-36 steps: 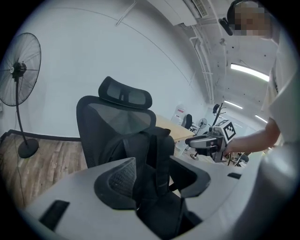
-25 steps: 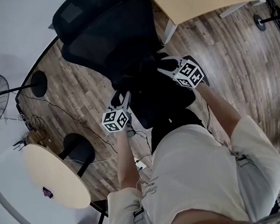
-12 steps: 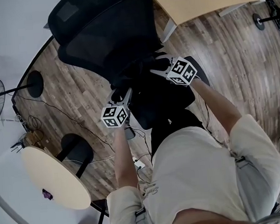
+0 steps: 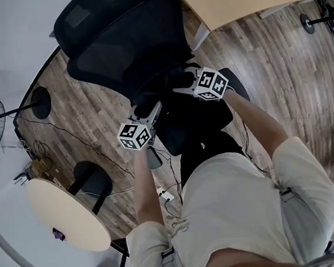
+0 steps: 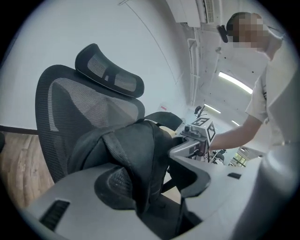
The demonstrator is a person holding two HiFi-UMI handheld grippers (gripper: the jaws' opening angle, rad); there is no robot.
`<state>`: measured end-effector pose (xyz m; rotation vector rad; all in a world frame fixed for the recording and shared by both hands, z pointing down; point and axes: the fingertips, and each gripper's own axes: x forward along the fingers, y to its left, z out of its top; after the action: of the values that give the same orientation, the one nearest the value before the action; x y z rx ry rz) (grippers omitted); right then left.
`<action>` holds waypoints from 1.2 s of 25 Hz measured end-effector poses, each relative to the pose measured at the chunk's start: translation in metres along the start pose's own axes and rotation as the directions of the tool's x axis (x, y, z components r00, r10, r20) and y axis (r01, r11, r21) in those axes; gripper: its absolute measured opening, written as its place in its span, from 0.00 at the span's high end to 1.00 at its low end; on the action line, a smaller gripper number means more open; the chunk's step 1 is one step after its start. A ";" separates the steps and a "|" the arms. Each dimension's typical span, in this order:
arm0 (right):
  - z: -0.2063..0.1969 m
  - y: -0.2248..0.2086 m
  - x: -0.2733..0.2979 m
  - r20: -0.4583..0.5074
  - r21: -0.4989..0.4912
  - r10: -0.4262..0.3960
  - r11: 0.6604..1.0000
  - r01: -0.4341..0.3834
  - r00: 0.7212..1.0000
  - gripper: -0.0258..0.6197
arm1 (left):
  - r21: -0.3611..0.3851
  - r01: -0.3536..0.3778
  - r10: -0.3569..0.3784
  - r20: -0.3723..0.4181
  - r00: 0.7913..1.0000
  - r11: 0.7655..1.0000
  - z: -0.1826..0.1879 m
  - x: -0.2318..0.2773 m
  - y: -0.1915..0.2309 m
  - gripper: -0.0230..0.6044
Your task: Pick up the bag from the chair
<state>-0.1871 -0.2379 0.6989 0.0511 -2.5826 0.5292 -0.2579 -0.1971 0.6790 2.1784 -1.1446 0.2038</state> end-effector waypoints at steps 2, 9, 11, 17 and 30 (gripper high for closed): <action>0.002 0.004 0.002 0.006 -0.004 0.005 1.000 -0.005 1.000 0.72 | 0.004 0.016 -0.016 0.004 1.000 1.000 0.002 -0.002 -0.003 0.60; 0.018 0.018 -0.004 0.089 0.013 0.066 0.998 -0.067 0.994 0.74 | 0.057 0.016 -0.016 0.007 1.000 0.998 0.006 0.002 -0.018 0.68; 0.026 0.018 -0.012 0.134 0.010 0.061 0.998 -0.062 0.989 0.82 | 0.049 0.000 -0.002 0.039 0.999 0.999 0.010 -0.001 -0.023 0.75; 0.037 0.032 -0.032 0.201 0.027 0.058 0.998 -0.064 0.978 0.84 | 0.006 -0.004 0.003 0.140 0.990 1.000 0.022 -0.023 -0.040 0.73; 0.064 0.066 -0.070 0.262 -0.031 0.008 1.000 0.000 0.965 0.86 | -0.005 0.081 -0.077 0.245 0.967 0.997 0.053 -0.055 -0.087 0.78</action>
<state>-0.1645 -0.2057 0.5905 0.1119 -2.8485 0.5139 -0.2320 -0.1573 0.5734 2.2769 -1.1831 -0.1116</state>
